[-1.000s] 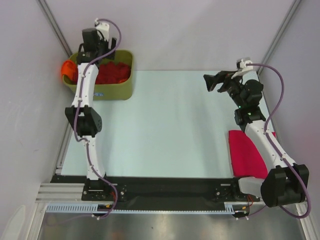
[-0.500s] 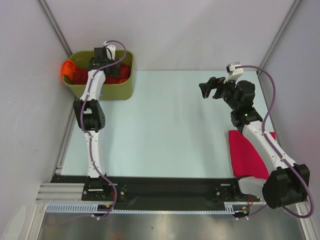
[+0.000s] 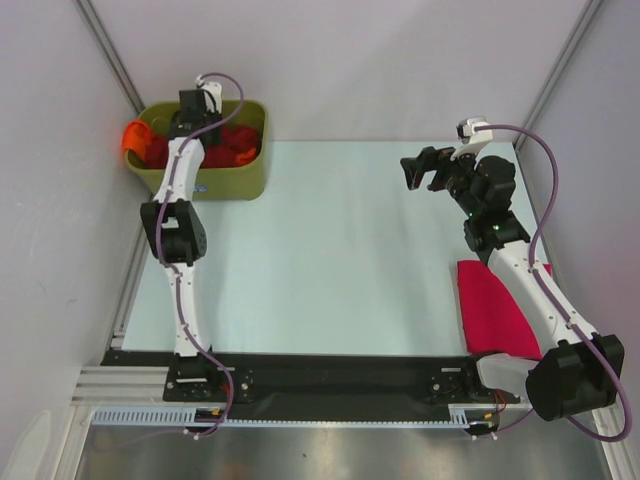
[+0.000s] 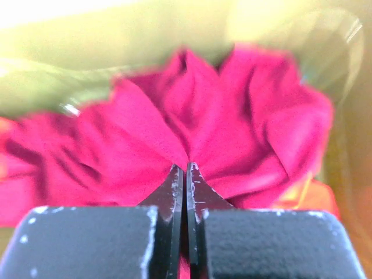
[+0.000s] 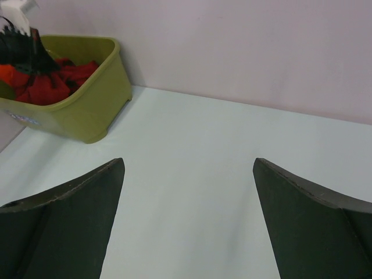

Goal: Fold and stack the t-shirts
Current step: Grab the tshirt from the pile, then move the tshirt to the center of the board

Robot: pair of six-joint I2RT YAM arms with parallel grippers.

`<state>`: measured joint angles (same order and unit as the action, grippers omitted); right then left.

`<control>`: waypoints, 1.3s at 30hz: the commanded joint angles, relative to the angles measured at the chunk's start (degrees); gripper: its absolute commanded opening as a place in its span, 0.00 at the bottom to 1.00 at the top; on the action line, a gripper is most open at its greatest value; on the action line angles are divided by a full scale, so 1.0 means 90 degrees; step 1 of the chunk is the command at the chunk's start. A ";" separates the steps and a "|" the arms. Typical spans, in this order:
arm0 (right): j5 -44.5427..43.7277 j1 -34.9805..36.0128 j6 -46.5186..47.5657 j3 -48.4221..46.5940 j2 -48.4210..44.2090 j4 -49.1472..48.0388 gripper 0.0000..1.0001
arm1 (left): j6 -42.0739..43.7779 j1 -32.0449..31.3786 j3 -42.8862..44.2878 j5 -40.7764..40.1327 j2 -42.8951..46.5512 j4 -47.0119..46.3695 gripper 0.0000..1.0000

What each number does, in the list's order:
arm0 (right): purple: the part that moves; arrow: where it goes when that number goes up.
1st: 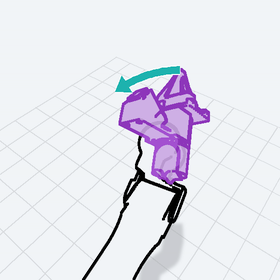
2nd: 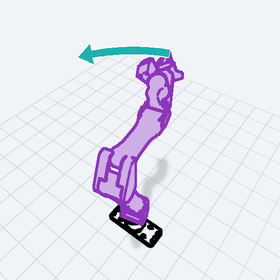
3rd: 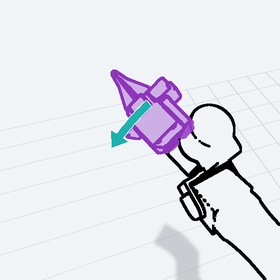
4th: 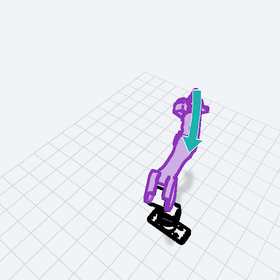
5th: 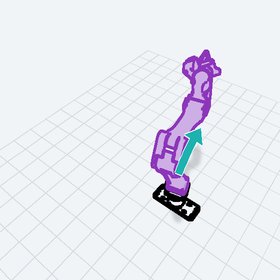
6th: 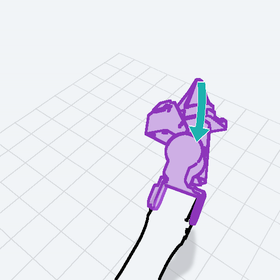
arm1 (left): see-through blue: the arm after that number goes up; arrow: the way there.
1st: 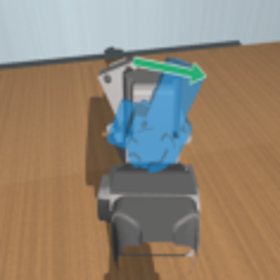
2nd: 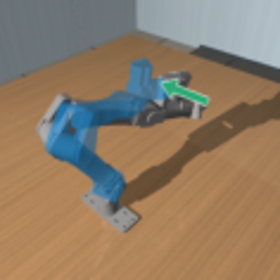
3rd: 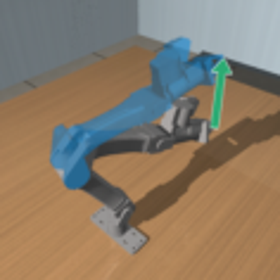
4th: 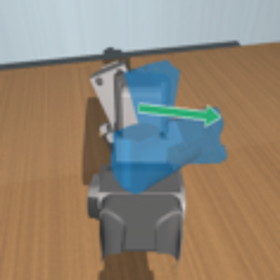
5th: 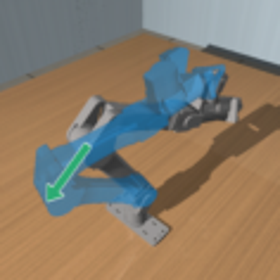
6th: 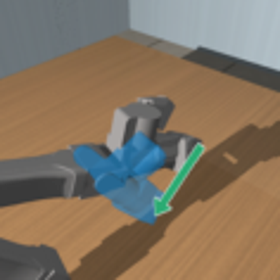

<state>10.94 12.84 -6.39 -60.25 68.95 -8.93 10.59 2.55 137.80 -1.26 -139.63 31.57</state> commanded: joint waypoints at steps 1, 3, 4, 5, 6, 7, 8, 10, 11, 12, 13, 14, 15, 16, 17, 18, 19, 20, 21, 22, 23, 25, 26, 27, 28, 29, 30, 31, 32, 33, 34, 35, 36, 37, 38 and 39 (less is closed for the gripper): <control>0.0005 0.0067 0.0046 -0.0210 -0.0161 -0.0238 1.00 | -0.0161 0.0049 0.0217 0.0246 0.1714 -0.1221 0.00; 0.0044 0.0077 -0.0002 -0.0181 -0.0190 -0.0375 1.00 | -0.0171 0.0020 0.0294 0.0431 0.2201 -0.1281 0.00; 0.0073 0.0096 -0.0003 -0.0142 -0.0219 -0.0423 1.00 | -0.0180 0.0010 0.0527 0.0481 0.2320 -0.1194 0.00; 0.0093 0.0097 -0.0080 -0.0132 -0.0219 -0.0540 1.00 | -0.0171 -0.0009 0.0655 0.0539 0.2437 -0.1116 0.00; 0.0132 0.0106 -0.0110 -0.0122 -0.0219 -0.0609 1.00 | -0.0171 -0.0038 0.0762 0.0588 0.2661 -0.1048 0.00; 0.0161 0.0116 -0.0149 -0.0093 -0.0210 -0.0687 1.00 | -0.0142 -0.0058 0.0889 0.0705 0.2808 -0.0941 0.00; 0.0190 0.0136 -0.0188 -0.0093 -0.0190 -0.0842 1.00 | -0.0122 -0.0097 0.0948 0.0764 0.2964 -0.0862 0.00; 0.0239 0.0165 -0.0363 -0.0102 -0.0161 -0.0970 1.00 | -0.0035 -0.0234 0.1085 0.1065 0.3472 -0.0600 0.00; 0.0336 0.0175 -0.0412 -0.0112 -0.0122 -0.1097 1.00 | 0.0005 -0.0234 0.1250 0.1174 0.3638 -0.0530 0.00; 0.0395 0.0194 -0.0529 -0.0122 -0.0112 -0.1185 1.00 | 0.0082 -0.0524 0.1358 0.1262 0.3968 -0.0433 0.00; 0.0454 0.0214 -0.0569 -0.0112 -0.0112 -0.1340 1.00 | 0.0170 -0.0633 0.1630 0.1359 0.4117 -0.0277 0.00; 0.0561 0.0243 -0.0617 -0.0122 -0.0112 -0.1400 1.00 | 0.0268 -0.0770 0.1749 0.1399 0.4254 -0.0189 0.00; 0.0620 0.0311 -0.0666 -0.0141 -0.0093 -0.1449 1.00 | 0.0423 -0.1061 0.1875 0.1419 0.4497 -0.0023 0.00; 0.0669 0.0341 -0.0667 -0.0151 -0.0102 -0.1488 1.00 | 0.0483 -0.1229 0.1993 0.1467 0.4596 0.0085 0.00; 0.0747 0.0370 -0.0667 -0.0171 -0.0093 -0.1527 1.00 | 0.0493 -0.1385 0.2226 0.1593 0.4684 0.0202 0.00; 0.0776 0.0428 -0.0667 -0.0219 -0.0102 -0.1527 1.00 | 0.0474 -0.1705 0.2296 0.1633 0.4820 0.0338 0.01; 0.0806 0.0429 -0.0715 -0.0229 -0.0112 -0.1537 1.00 | 0.0445 -0.1863 0.2345 0.1711 0.4879 0.0601 0.00; 0.0883 0.0448 -0.0744 -0.0220 -0.0122 -0.1586 1.00 | 0.0396 -0.2010 0.2355 0.1905 0.4977 0.0729 0.00; 0.0903 0.0448 -0.0735 -0.0229 -0.0141 -0.1586 1.00 | 0.0212 -0.2234 0.2336 0.2023 0.5007 0.0856 0.00; 0.0923 0.0458 -0.0725 -0.0220 -0.0151 -0.1586 1.00 | 0.0065 -0.2304 0.2258 0.2140 0.5036 0.1051 0.00; 0.0952 0.0458 -0.0745 -0.0220 -0.0170 -0.1547 1.00 | -0.0091 -0.2353 0.1929 0.2258 0.5085 0.1110 0.00; 0.0952 0.0458 -0.0677 -0.0229 -0.0248 -0.1431 1.00 | -0.0413 -0.2392 0.1430 0.2590 0.5163 0.1160 0.00; 0.0972 0.0458 -0.0541 -0.0239 -0.0278 -0.1236 1.00 | -0.0473 -0.2402 0.0934 0.2678 0.5183 0.1150 0.00; 0.0972 0.0458 -0.0462 -0.0239 -0.0336 -0.1119 1.00 | -0.0561 -0.2402 0.0659 0.2814 0.5173 0.1140 0.00; 0.0953 0.0468 -0.0375 -0.0239 -0.0375 -0.0972 1.00 | -0.0581 -0.2402 0.0395 0.2912 0.5163 0.1121 0.00; 0.0885 0.0448 -0.0190 -0.0230 -0.0463 -0.0613 1.00 | -0.0610 -0.2402 -0.0139 0.2981 0.5115 0.1092 0.00; 0.0826 0.0448 -0.0101 -0.0230 -0.0493 -0.0407 1.00 | -0.0591 -0.2402 -0.0406 0.3059 0.5076 0.1063 0.00; 0.0758 0.0458 -0.0013 -0.0239 -0.0522 0.0011 1.00 | -0.0562 -0.2402 -0.0911 0.3185 0.5027 0.1014 0.00; 0.0631 0.0458 0.0055 -0.0220 -0.0532 0.0228 1.00 | -0.0561 -0.2402 -0.1206 0.3206 0.4910 0.0975 0.00; 0.0563 0.0458 0.0104 -0.0220 -0.0513 0.0414 1.00 | -0.0416 -0.2402 -0.1490 0.3254 0.4851 0.0926 0.00; 0.0494 0.0448 0.0115 -0.0200 -0.0503 0.0580 1.00 | -0.0309 -0.2402 -0.1782 0.3361 0.4773 0.0800 0.00; 0.0319 0.0458 0.0124 -0.0142 -0.0454 0.0833 0.99 | -0.0201 -0.2402 -0.2433 0.3401 0.4637 0.0692 0.00; 0.0240 0.0468 0.0066 -0.0103 -0.0415 0.0923 0.98 | 0.0061 -0.2402 -0.2768 0.3401 0.4568 0.0575 0.00; 0.0162 0.0468 0.0027 -0.0093 -0.0366 0.1214 0.97 | 0.0122 -0.2392 -0.3332 0.3421 0.4481 0.0313 0.00; 0.0045 0.0497 0.0007 -0.0112 -0.0289 0.1333 0.95 | 0.0200 -0.2383 -0.3551 0.3440 0.4248 0.0194 0.00; -0.0004 0.0516 -0.0012 -0.0132 -0.0143 0.1460 0.94 | 0.0432 -0.2363 -0.3698 0.3450 0.4110 0.0009 0.00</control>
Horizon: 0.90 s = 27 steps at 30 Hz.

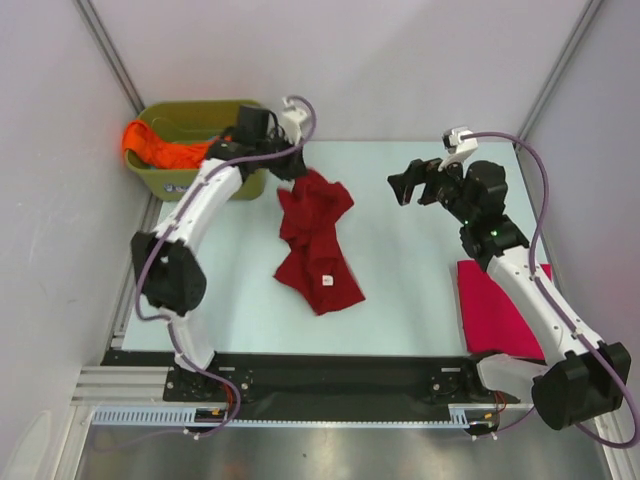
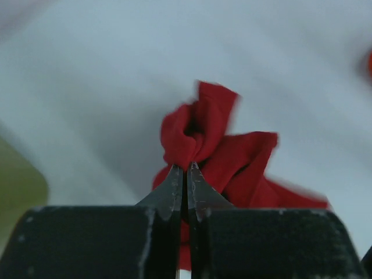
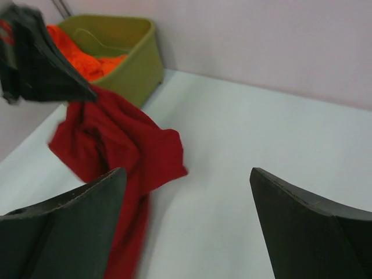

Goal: Fold and stack the t-shirts
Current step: Move the tshirt to the center of the board, then flatten the tshirt out

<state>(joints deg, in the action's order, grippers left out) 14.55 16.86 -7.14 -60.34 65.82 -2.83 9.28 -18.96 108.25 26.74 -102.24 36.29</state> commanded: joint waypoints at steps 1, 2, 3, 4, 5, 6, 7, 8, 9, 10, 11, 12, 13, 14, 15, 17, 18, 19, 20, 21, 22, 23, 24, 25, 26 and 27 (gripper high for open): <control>-0.0454 0.0079 0.0041 -0.0132 0.0274 0.0967 0.94 | 0.0745 0.0046 -0.0561 0.0339 -0.0192 -0.0575 0.05; -0.0560 0.0089 0.0002 -0.0142 0.0332 0.1046 0.93 | 0.0853 0.0075 -0.0543 0.0098 -0.0541 -0.0643 0.19; -0.0591 0.0089 -0.0037 -0.0084 0.0459 0.1076 0.93 | 0.0805 0.0163 -0.0504 -0.0147 -0.0709 -0.0750 0.42; -0.0610 0.0118 -0.0085 -0.0054 0.0528 0.1173 0.92 | 0.0766 0.0221 -0.0224 -0.0304 -0.0865 -0.0780 0.93; -0.0601 0.0128 -0.0096 -0.0044 0.0606 0.1280 0.91 | 0.0679 0.0290 -0.0008 -0.0450 -0.1128 -0.0713 0.99; -0.0591 0.0128 -0.0105 -0.0054 0.0674 0.1397 0.91 | 0.0475 0.0397 0.0178 -0.0384 -0.1198 -0.0490 1.00; -0.0562 0.0128 -0.0154 -0.0044 0.0781 0.1640 0.90 | 0.0425 0.0427 0.0325 -0.0258 -0.1209 -0.0439 1.00; -0.0513 0.0138 -0.0193 -0.0034 0.0830 0.1720 0.89 | 0.0424 0.0437 0.0249 -0.0092 -0.0996 -0.0439 1.00; -0.0503 0.0138 -0.0232 0.0072 0.0860 0.1769 0.89 | 0.0443 0.0398 0.0055 0.0055 -0.0801 -0.0603 1.00; -0.0484 0.0128 -0.0261 0.0121 0.0889 0.1789 0.88 | 0.0473 0.0349 -0.0498 0.0095 -0.0596 -0.0702 1.00; -0.0454 0.0138 -0.0329 0.0209 0.0909 0.1799 0.87 | 0.0531 0.0281 -0.0804 0.0105 -0.0139 -0.0751 1.00; -0.0415 0.0128 -0.0340 0.0278 0.0919 0.1799 0.87 | 0.0764 0.0058 -0.1145 0.0124 0.0107 -0.0761 0.99; -0.0309 0.0119 -0.0369 0.0394 0.0929 0.1838 0.86 | 0.1201 -0.0273 -0.1816 0.0124 0.0535 -0.0626 0.95; -0.0259 0.0109 -0.0398 0.0444 0.0948 0.1867 0.86 | 0.1205 -0.0276 -0.2151 0.0066 0.0723 -0.0624 0.93; -0.0191 0.0080 -0.0437 0.0502 0.0948 0.1887 0.83 | 0.1669 -0.0653 -0.2464 -0.0070 0.0889 -0.0363 0.91; -0.0083 0.0195 -0.0457 0.0649 0.0929 0.1916 0.75 | 0.1801 -0.0890 -0.3032 -0.0130 0.1134 0.0009 0.87; -0.0006 0.0332 -0.0225 0.0707 0.0938 0.1906 0.74 | 0.1453 -0.0853 -0.3178 -0.0004 0.1193 0.0194 0.86; 0.0034 0.0517 -0.0116 0.0766 0.0929 0.1819 0.74 | 0.1295 -0.0775 -0.3499 0.0191 0.1377 0.0186 0.85; 0.0054 0.0703 -0.0048 0.0912 0.0900 0.1741 0.75 | 0.1139 -0.0687 -0.3686 0.0183 0.1495 0.0138 0.84; 0.0121 0.1091 0.0040 0.1000 0.0861 0.1624 0.75 | 0.0828 -0.0493 -0.3891 0.0115 0.1632 -0.0104 0.84; 0.0161 0.1279 0.0089 0.1069 0.0831 0.1410 0.75 | 0.0728 -0.0385 -0.4357 -0.0040 0.1768 -0.0242 0.82; 0.0103 0.1532 0.0148 0.1156 0.0802 0.1321 0.75 | 0.0698 -0.0287 -0.4593 -0.0129 0.2040 -0.0350 0.82; -0.0004 0.2037 0.0235 0.1292 0.0763 0.1243 0.75 | 0.0872 -0.0189 -0.4837 -0.0275 0.2149 -0.0438 0.82; -0.0266 0.2352 0.0565 0.1381 0.0753 0.1165 0.77 | 0.0970 -0.0159 -0.5304 -0.0460 0.2354 -0.0449 0.83; -0.0385 0.2606 0.0694 0.1478 0.0763 0.1077 0.79 | 0.1019 -0.0130 -0.5531 -0.0694 0.2433 -0.0468 0.84; -0.0415 0.3053 0.0773 0.1653 0.0782 0.0989 0.80 | 0.1010 0.0035 -0.5736 -0.0677 0.2540 -0.0487 0.84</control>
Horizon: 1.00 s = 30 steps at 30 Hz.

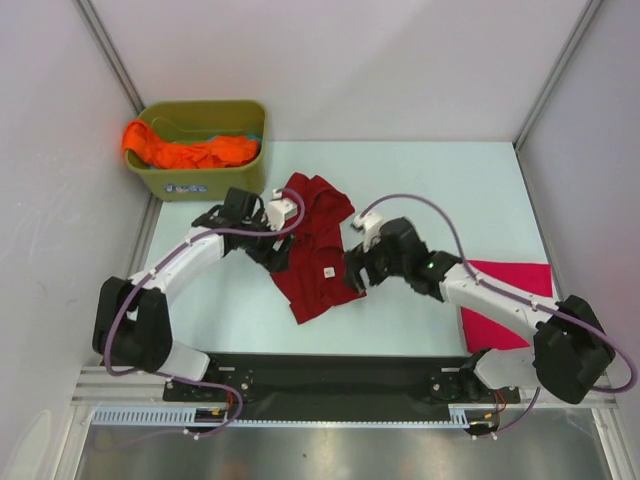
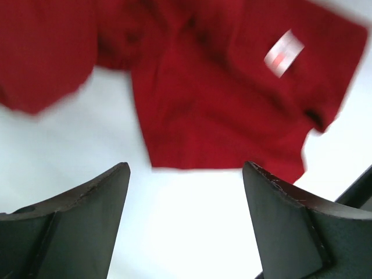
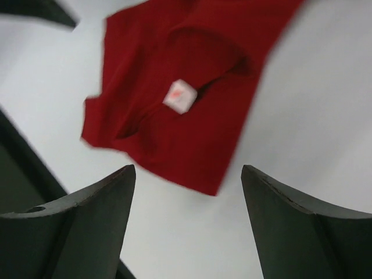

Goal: Fold and stack the t-shirts
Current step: Flatten the tshirt out

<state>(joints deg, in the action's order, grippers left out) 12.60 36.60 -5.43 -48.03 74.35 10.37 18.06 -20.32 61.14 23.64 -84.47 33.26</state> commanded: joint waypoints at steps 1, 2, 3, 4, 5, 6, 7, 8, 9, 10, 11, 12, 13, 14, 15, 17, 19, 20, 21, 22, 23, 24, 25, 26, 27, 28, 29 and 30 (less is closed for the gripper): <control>-0.0238 0.1058 0.0758 0.0336 -0.0126 -0.0662 0.81 | -0.0015 0.0313 -0.0872 -0.0283 0.0673 -0.0160 0.84; -0.0296 0.1234 0.0779 0.0395 -0.0058 -0.0790 0.82 | -0.0063 0.0459 -0.1040 -0.0186 0.0916 -0.0199 0.85; -0.0345 0.1584 0.0799 0.0415 0.0165 -0.0888 0.82 | -0.0180 0.0760 -0.1177 -0.0195 0.1044 -0.0296 0.85; -0.0452 0.1704 0.0866 0.0386 0.0312 -0.1092 0.83 | -0.0210 0.0899 -0.1362 -0.0243 0.1258 -0.0335 0.85; -0.0491 0.1831 0.0886 0.0328 0.0497 -0.1094 0.84 | -0.0278 0.1171 -0.1412 -0.0398 0.1337 -0.0403 0.86; -0.0511 0.1909 0.0896 0.0240 0.0741 -0.1316 0.84 | -0.0288 0.1280 -0.1461 -0.0458 0.1416 -0.0423 0.86; -0.0589 0.2074 0.0916 -0.0061 0.1207 -0.1289 0.84 | -0.0288 0.1387 -0.1520 -0.0497 0.1532 -0.0433 0.87; -0.0725 0.2153 0.0935 -0.0199 0.1473 -0.1250 0.83 | -0.0279 0.1553 -0.1540 -0.0527 0.1601 -0.0443 0.88; -0.0929 0.2212 0.0936 -0.0345 0.1708 -0.1192 0.82 | -0.0288 0.1612 -0.1559 -0.0595 0.1650 -0.0443 0.88; -0.1231 0.2280 0.0936 -0.0647 0.2155 -0.0979 0.79 | -0.0279 0.1671 -0.1569 -0.0615 0.1718 -0.0443 0.89; -0.1369 0.2281 0.0820 -0.0775 0.2353 -0.0880 0.72 | -0.0221 0.1749 -0.1560 -0.0634 0.1748 -0.0424 0.89; -0.1390 0.2271 0.0760 -0.0922 0.2519 -0.0773 0.67 | -0.0181 0.1779 -0.1559 -0.0683 0.1768 -0.0404 0.89; -0.1642 0.2262 0.0750 -0.1039 0.2685 -0.0462 0.60 | -0.0181 0.1798 -0.1530 -0.0770 0.1797 -0.0394 0.89; -0.1770 0.2223 0.0634 -0.1234 0.2851 -0.0324 0.41 | -0.0152 0.1818 -0.1511 -0.0790 0.1797 -0.0404 0.89; -0.1906 0.2193 0.0565 -0.1265 0.2853 -0.0206 0.29 | -0.0152 0.1828 -0.1482 -0.0800 0.1797 -0.0385 0.89; -0.2433 0.2096 0.0350 -0.1120 0.2446 0.0009 0.01 | -0.0152 0.1828 -0.1384 -0.0761 0.1778 -0.0355 0.89; -0.2785 0.1960 0.0145 -0.0914 0.1937 0.0184 0.00 | -0.0161 0.1828 -0.1267 -0.0732 0.1720 -0.0365 0.89; -0.2806 0.1862 0.0096 -0.0768 0.1596 0.0273 0.00 | -0.0171 0.1828 -0.1228 -0.0722 0.1700 -0.0365 0.89; -0.2787 0.1590 0.0057 -0.0699 0.0993 0.0554 0.00 | -0.0181 0.1818 -0.1169 -0.0703 0.1661 -0.0355 0.88; -0.2680 0.1452 0.0066 -0.0640 0.0620 0.0702 0.00 | -0.0162 0.1818 -0.1072 -0.0683 0.1545 -0.0365 0.87; -0.2592 0.1316 0.0076 -0.0601 0.0288 0.0858 0.00 | -0.0113 0.1770 -0.1023 -0.0722 0.1485 -0.0394 0.86; -0.2466 0.0957 0.0105 -0.0456 -0.0393 0.1072 0.00 | -0.0064 0.1711 -0.0974 -0.0790 0.1417 -0.0433 0.86; -0.2097 0.0769 0.0105 -0.0367 -0.0689 0.1181 0.00 | -0.0006 0.1623 -0.0896 -0.0907 0.1252 -0.0482 0.86; -0.1929 0.0545 0.0086 -0.0260 -0.0944 0.1298 0.00 | 0.0178 0.1391 -0.0857 -0.1130 0.1144 -0.0598 0.87; -0.1686 0.0204 0.0038 -0.0037 -0.1449 0.1473 0.00 | 0.0306 0.1263 -0.0769 -0.1258 0.0901 -0.0657 0.90; -0.1664 0.0017 -0.0021 0.0101 -0.1647 0.1562 0.00 | 0.0423 0.1126 -0.0710 -0.1366 0.0783 -0.0726 0.91; -0.1664 -0.0120 -0.0080 0.0199 -0.1872 0.1659 0.00 | 0.0666 0.0864 -0.0652 -0.1502 0.0646 -0.0881 0.92; -0.1722 -0.0266 -0.0148 0.0268 -0.2019 0.1912 0.00 | 0.0746 0.0764 -0.0584 -0.1542 0.0374 -0.0960 0.94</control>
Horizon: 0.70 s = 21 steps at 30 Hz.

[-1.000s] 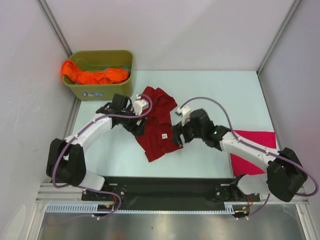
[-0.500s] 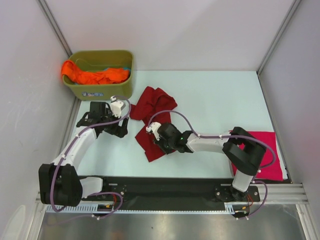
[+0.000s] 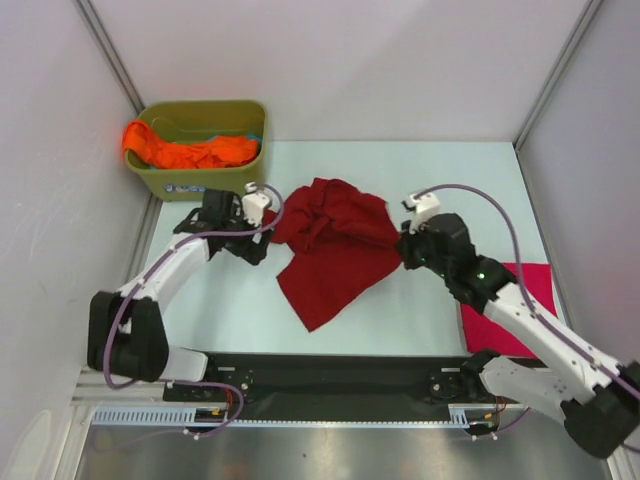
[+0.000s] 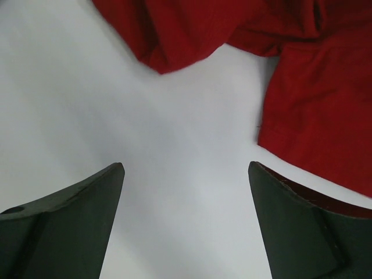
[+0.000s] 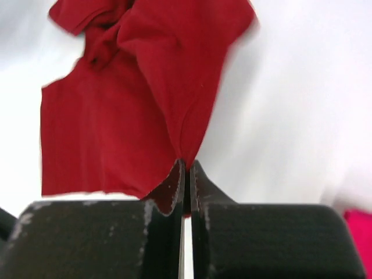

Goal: Fold and stack the t-shirts
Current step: Flatten the tshirt out

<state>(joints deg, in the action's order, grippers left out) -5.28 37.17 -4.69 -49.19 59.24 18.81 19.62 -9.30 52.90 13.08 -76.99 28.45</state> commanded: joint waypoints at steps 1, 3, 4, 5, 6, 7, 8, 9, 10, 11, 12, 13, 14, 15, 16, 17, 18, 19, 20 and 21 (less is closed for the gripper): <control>0.0216 -0.0698 -0.0318 0.0445 -0.0594 0.1112 0.00 | 0.0632 -0.0538 0.0516 -0.0399 -0.0633 -0.0513 0.95; 0.0205 -0.1178 -0.0757 0.0456 -0.0839 0.1434 0.00 | 0.0740 -0.0704 0.0780 -0.0486 -0.1159 -0.0738 0.98; 0.0370 -0.1674 -0.0816 0.0533 -0.1101 0.1436 0.00 | 0.0750 -0.0753 0.1091 -0.0496 -0.1356 -0.0768 0.99; 0.0459 -0.1882 -0.0952 0.0563 -0.1191 0.1455 0.00 | 0.0798 -0.0879 0.1249 -0.0477 -0.1541 -0.0768 1.00; 0.0527 -0.2009 -0.1050 0.0582 -0.1240 0.1494 0.00 | 0.0857 -0.0948 0.1512 -0.0390 -0.1901 -0.0778 1.00; 0.0857 -0.2243 -0.1158 0.0641 -0.1270 0.1475 0.00 | 0.0983 -0.1142 0.1592 -0.0418 -0.2059 -0.0846 1.00; 0.1082 -0.2303 -0.1313 0.0670 -0.1231 0.1368 0.00 | 0.1033 -0.1222 0.1679 -0.0438 -0.2235 -0.0904 1.00; 0.1375 -0.2342 -0.1412 0.0690 -0.1212 0.1358 0.00 | 0.1062 -0.1290 0.1835 -0.0457 -0.2555 -0.0953 1.00; 0.1387 -0.2352 -0.1490 0.0719 -0.1153 0.1348 0.00 | 0.1111 -0.1397 0.1933 -0.0448 -0.2723 -0.1031 1.00; 0.1397 -0.2352 -0.1529 0.0787 -0.1134 0.1338 0.00 | 0.1131 -0.1437 0.2031 -0.0457 -0.2879 -0.1051 1.00; 0.1368 -0.2362 -0.1627 0.0826 -0.1143 0.1357 0.00 | 0.1141 -0.1466 0.2235 -0.0467 -0.3142 -0.1071 1.00; 0.1348 -0.2372 -0.1666 0.0865 -0.1162 0.1357 0.00 | 0.1073 -0.1525 0.2353 -0.0409 -0.3261 -0.1023 0.99; 0.1348 -0.2401 -0.1686 0.0934 -0.1221 0.1357 0.00 | 0.1024 -0.1545 0.2489 -0.0293 -0.3359 -0.0954 0.96; 0.1368 -0.2430 -0.1696 0.0944 -0.1241 0.1367 0.00 | 0.0995 -0.1554 0.2665 -0.0137 -0.3476 -0.0876 0.93; 0.1348 -0.2450 -0.1686 0.0934 -0.1270 0.1387 0.00 | 0.0946 -0.1584 0.2696 0.0174 -0.3496 -0.0808 0.87; 0.1339 -0.2489 -0.1676 0.0944 -0.1299 0.1416 0.00 | 0.0916 -0.1594 0.2696 0.0293 -0.3506 -0.0836 0.69; 0.1309 -0.2576 -0.1696 0.0963 -0.1328 0.1426 0.00 | 0.0887 -0.1603 0.2667 0.0401 -0.3487 -0.0866 0.58; 0.1299 -0.2635 -0.1725 0.0973 -0.1338 0.1416 0.00 | 0.0829 -0.1594 0.2686 0.0528 -0.3486 -0.0837 0.45; 0.1299 -0.2703 -0.1745 0.0973 -0.1338 0.1339 0.00 | 0.0809 -0.1594 0.2725 0.0587 -0.3477 -0.0759 0.06; 0.1261 -0.2830 -0.1764 0.0944 -0.1300 0.1261 0.00 | 0.0760 -0.1584 0.2861 0.0559 -0.3438 -0.0691 0.00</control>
<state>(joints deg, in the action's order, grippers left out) 5.72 13.72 -19.07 -40.34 48.58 31.83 26.94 -23.51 74.63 14.02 -109.19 21.82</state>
